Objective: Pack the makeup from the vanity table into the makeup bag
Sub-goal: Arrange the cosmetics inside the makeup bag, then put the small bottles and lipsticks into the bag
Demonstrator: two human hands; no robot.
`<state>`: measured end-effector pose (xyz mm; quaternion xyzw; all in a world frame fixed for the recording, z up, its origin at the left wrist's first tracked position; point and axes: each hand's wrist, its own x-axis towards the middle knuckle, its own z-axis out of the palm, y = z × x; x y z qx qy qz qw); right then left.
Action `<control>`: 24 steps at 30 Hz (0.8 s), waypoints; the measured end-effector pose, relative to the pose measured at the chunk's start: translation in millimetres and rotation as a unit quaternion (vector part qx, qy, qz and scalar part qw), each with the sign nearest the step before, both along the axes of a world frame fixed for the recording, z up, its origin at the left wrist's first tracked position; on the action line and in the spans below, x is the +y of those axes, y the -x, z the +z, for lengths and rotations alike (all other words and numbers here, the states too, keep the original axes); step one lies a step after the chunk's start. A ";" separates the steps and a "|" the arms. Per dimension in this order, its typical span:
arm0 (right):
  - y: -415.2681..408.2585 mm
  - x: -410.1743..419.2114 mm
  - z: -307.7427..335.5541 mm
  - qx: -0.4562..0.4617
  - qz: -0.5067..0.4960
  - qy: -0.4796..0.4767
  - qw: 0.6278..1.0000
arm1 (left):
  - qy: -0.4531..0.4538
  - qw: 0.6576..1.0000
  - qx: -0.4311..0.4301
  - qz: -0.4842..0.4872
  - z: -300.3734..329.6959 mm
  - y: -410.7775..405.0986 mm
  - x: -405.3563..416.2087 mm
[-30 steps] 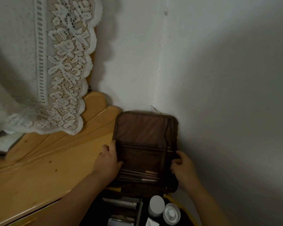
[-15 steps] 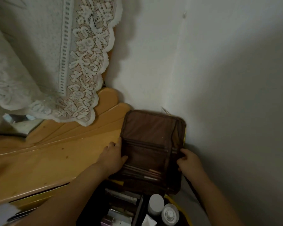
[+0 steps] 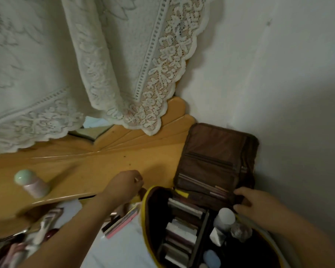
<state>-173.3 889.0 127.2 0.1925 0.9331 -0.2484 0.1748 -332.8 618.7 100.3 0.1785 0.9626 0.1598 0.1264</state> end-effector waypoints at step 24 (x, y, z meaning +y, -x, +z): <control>9.7 -308.4 -65.5 -0.107 0.208 0.007 0.972 | -0.007 0.995 -0.076 0.063 -62.4 -95.6 -281.7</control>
